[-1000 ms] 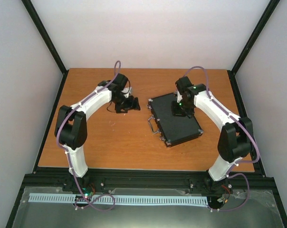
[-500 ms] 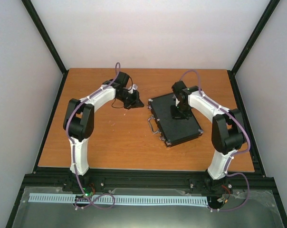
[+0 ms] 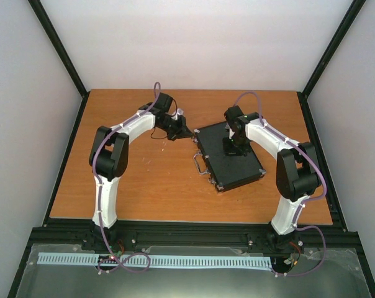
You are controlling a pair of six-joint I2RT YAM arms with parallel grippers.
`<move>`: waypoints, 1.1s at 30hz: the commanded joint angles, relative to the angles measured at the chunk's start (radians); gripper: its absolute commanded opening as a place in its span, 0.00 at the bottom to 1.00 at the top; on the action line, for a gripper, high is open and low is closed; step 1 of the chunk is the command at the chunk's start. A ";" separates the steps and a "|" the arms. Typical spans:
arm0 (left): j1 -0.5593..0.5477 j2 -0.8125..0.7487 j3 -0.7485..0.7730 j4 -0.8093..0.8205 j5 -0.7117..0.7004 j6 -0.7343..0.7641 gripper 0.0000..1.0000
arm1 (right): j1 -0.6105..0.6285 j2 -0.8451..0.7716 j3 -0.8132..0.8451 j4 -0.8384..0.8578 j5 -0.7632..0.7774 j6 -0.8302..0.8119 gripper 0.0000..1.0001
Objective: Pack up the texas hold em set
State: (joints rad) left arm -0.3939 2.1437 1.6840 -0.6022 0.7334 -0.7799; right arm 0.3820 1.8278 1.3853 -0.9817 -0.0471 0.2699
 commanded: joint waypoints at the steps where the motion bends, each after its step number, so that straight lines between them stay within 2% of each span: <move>1: -0.015 0.018 0.010 0.031 0.014 -0.028 0.01 | -0.002 0.055 -0.043 0.025 0.003 -0.009 0.03; 18: -0.019 0.090 -0.061 0.055 -0.030 -0.003 0.01 | -0.001 0.028 -0.097 0.020 -0.001 -0.002 0.03; 33: -0.019 0.201 -0.006 0.107 -0.036 -0.044 0.01 | -0.002 0.037 -0.096 -0.002 -0.002 -0.022 0.03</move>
State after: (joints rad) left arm -0.4061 2.2925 1.6337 -0.5224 0.7132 -0.7986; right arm 0.3820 1.8034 1.3441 -0.9379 -0.0494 0.2661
